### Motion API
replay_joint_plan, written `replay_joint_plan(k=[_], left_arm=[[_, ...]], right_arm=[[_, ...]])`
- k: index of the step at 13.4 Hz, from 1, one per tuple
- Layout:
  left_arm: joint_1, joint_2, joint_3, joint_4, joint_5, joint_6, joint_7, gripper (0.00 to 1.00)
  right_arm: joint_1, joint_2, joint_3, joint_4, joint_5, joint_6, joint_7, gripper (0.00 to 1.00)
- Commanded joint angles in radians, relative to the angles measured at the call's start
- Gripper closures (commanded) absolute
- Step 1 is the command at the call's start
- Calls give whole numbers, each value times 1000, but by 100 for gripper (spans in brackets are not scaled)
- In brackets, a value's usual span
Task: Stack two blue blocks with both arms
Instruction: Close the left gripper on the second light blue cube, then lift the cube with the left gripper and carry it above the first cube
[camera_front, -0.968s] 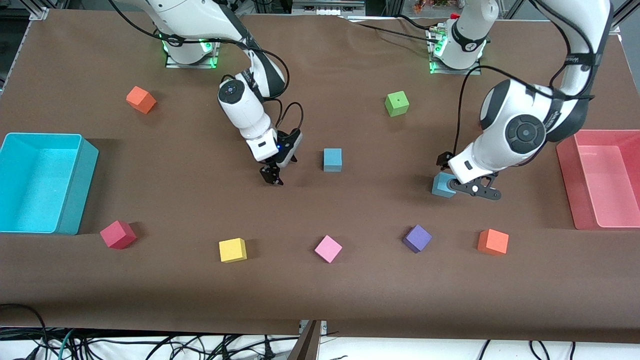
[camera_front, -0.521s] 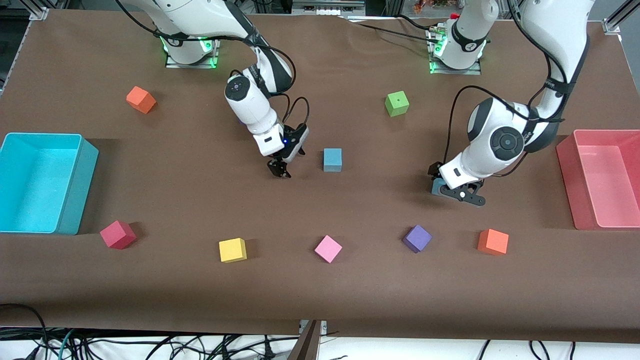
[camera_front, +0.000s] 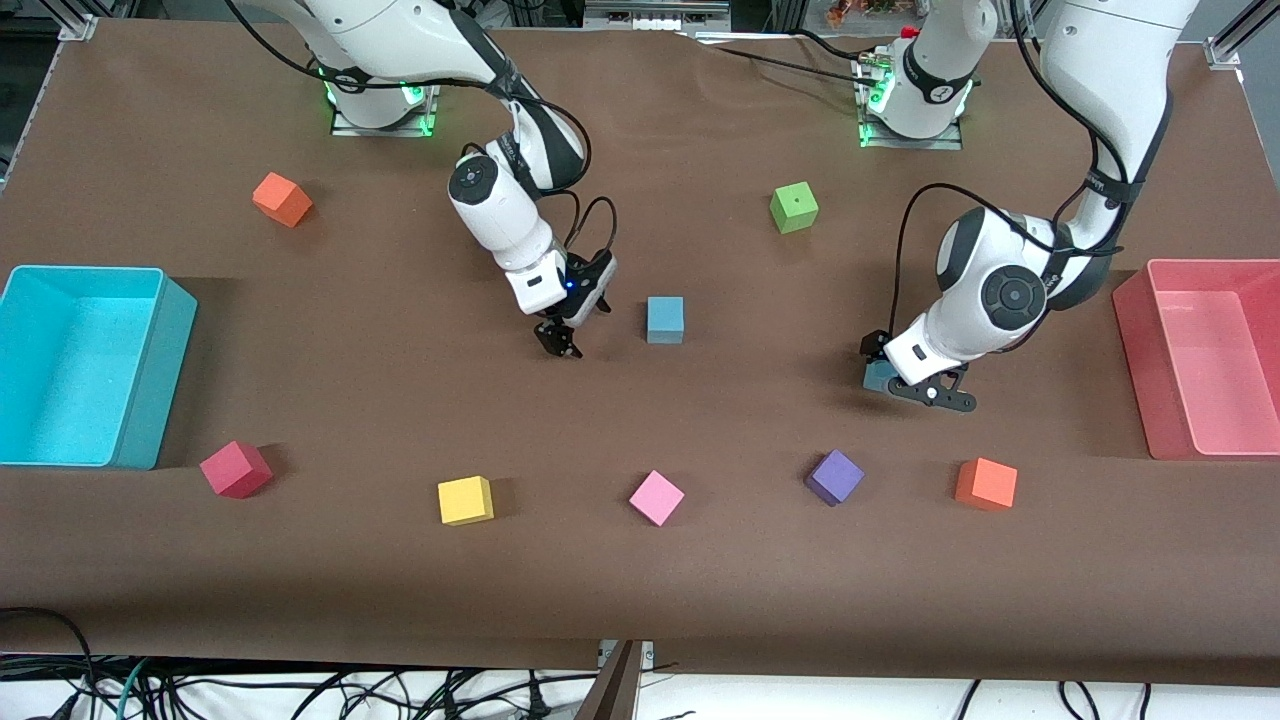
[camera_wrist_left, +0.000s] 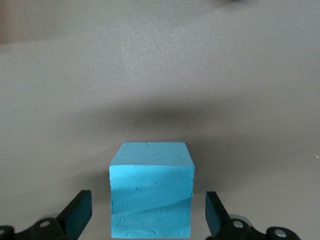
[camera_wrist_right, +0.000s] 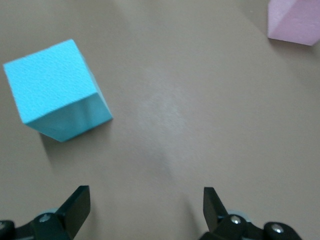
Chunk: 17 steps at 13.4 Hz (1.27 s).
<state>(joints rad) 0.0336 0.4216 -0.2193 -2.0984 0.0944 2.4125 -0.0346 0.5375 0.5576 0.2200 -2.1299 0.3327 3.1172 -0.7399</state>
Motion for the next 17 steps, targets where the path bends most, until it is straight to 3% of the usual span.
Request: replay_joint_plan(k=[1, 2, 3, 5, 8, 11, 14, 17], left_arm=[[5, 17, -3, -5, 21, 28, -24, 4], [5, 19, -3, -5, 19, 27, -27, 30], [5, 23, -5, -5, 19, 28, -31, 49], [5, 29, -3, -2, 18, 28, -36, 76], [6, 23, -5, 5, 8, 10, -117, 79], [6, 8, -8, 35, -16, -36, -238, 79], [0, 8, -14, 132, -168, -214, -304, 79], [-14, -7, -21, 169, -242, -285, -463, 79]], right_arm=[[-161, 45, 157, 15, 22, 32, -125, 0], [-206, 57, 198, 15, 22, 32, -159, 0], [-236, 70, 231, 15, 23, 31, -182, 0], [-251, 73, 249, 13, 23, 31, -185, 0], [-275, 105, 292, 24, 22, 32, -185, 0], [-341, 145, 378, 31, 22, 34, -187, 0], [-341, 154, 386, 31, 22, 35, -187, 0], [-343, 166, 386, 41, 22, 37, -191, 0]])
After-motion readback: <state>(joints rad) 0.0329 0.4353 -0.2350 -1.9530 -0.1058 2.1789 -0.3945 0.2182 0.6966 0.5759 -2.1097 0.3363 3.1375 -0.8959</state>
